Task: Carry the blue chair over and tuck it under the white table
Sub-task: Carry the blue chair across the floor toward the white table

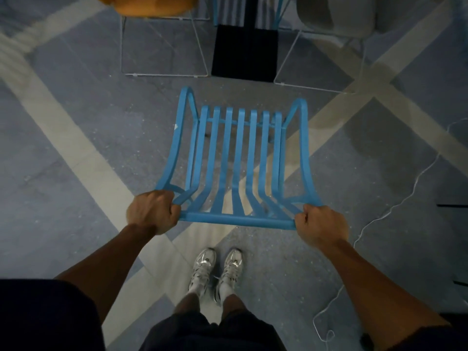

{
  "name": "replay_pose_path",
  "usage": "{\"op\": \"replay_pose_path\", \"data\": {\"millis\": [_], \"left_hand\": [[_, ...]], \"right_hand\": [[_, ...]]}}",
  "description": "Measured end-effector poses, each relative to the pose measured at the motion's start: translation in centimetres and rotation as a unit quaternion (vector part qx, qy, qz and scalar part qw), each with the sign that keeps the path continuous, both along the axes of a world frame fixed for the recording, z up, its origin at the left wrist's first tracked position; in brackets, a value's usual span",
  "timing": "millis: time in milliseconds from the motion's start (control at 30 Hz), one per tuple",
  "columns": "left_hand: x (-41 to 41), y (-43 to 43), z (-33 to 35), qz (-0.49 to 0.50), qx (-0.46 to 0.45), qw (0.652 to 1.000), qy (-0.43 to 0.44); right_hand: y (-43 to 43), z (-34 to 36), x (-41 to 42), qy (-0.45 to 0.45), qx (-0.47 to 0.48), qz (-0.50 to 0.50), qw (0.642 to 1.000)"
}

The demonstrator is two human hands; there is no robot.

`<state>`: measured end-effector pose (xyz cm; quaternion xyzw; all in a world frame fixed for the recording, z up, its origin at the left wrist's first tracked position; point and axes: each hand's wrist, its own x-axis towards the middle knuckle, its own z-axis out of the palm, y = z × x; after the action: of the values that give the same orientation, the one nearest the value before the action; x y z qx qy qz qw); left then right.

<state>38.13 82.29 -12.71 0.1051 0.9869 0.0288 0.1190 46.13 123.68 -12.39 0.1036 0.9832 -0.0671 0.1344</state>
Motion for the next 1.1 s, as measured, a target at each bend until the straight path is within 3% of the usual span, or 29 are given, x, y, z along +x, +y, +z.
{"op": "replay_pose_path", "data": {"millis": [633,1100], "left_hand": [[-2.0,0.2,0.2,-0.001,0.019,1.0,0.004],[-12.7,2.1,-0.1,-0.009,0.035,0.998,0.054]], "right_hand": [[0.4,0.3,-1.8,0.0,-0.012,0.025,1.0],[2.0,0.4,-13.1,-0.002,0.009,0.027,1.0]]}}
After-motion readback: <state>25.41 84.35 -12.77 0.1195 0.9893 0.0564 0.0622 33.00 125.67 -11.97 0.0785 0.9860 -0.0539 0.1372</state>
